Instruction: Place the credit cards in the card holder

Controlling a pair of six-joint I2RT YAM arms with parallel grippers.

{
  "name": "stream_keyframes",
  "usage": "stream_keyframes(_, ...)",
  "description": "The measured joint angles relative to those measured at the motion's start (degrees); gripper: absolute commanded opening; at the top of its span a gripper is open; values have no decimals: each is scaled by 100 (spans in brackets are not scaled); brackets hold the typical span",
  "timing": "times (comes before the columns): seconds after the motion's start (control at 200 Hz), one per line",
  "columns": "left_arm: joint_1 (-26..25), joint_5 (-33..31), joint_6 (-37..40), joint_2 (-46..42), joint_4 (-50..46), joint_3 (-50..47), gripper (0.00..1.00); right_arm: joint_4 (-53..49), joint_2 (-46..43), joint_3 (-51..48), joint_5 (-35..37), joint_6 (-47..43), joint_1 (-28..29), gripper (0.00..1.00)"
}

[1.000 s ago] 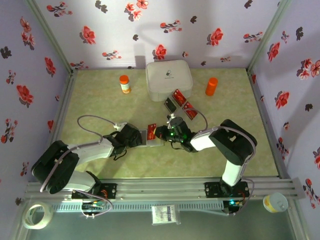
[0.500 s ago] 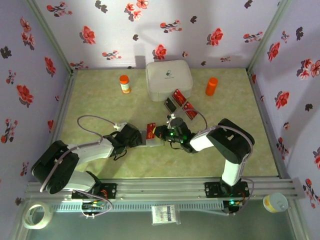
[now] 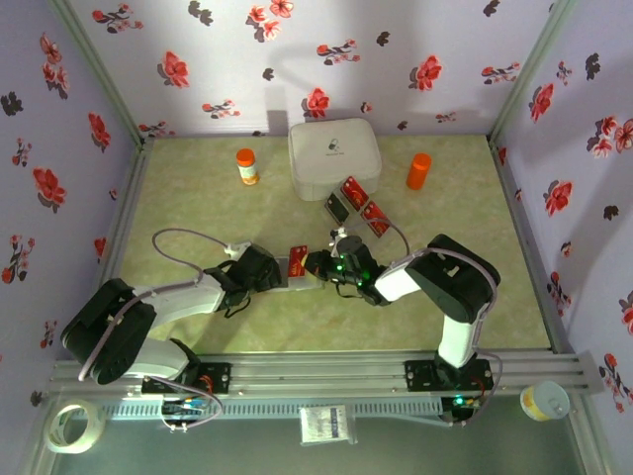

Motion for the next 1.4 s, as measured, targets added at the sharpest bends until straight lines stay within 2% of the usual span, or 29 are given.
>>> stream_keyframes(0.42, 0, 0, -2, 0, 0, 0, 96, 39, 22, -48, 2, 57, 42, 0)
stream_keyframes(1.4, 0, 0, -2, -17, 4, -13, 96, -798, -107, 98, 26, 42, 181, 0)
